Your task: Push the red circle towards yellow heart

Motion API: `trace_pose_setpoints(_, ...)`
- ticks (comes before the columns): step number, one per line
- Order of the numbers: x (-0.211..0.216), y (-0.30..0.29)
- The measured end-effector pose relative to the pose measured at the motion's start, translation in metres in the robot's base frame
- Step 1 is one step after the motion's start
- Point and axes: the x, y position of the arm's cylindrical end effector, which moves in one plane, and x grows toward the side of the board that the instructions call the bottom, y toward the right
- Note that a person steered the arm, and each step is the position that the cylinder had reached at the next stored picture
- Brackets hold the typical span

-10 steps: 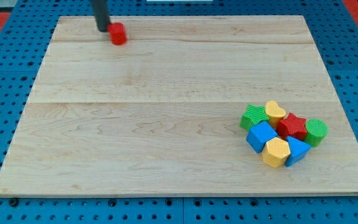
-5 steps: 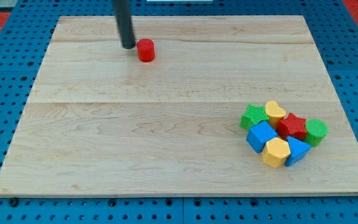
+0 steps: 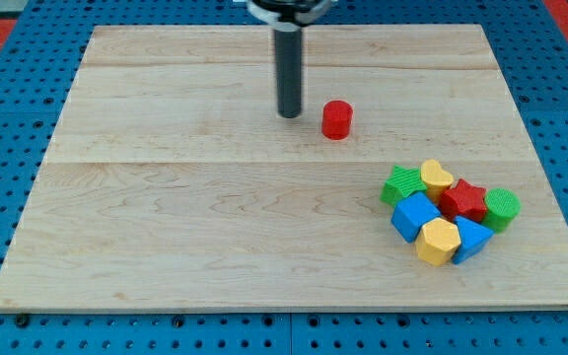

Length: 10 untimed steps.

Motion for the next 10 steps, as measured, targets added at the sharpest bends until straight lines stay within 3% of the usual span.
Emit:
trace_pose_setpoints(1,0.057,0.023)
trace_pose_setpoints(2,0.040,0.004)
trace_pose_setpoints(3,-0.017,-0.012)
trace_pose_setpoints(4,0.005,0.035)
trace_pose_setpoints(5,0.074,0.024)
trace_pose_setpoints(6,0.064,0.018)
trace_pose_setpoints(7,0.012,-0.026)
trace_pose_setpoints(9,0.044,0.043)
trace_pose_setpoints(10,0.038,0.038)
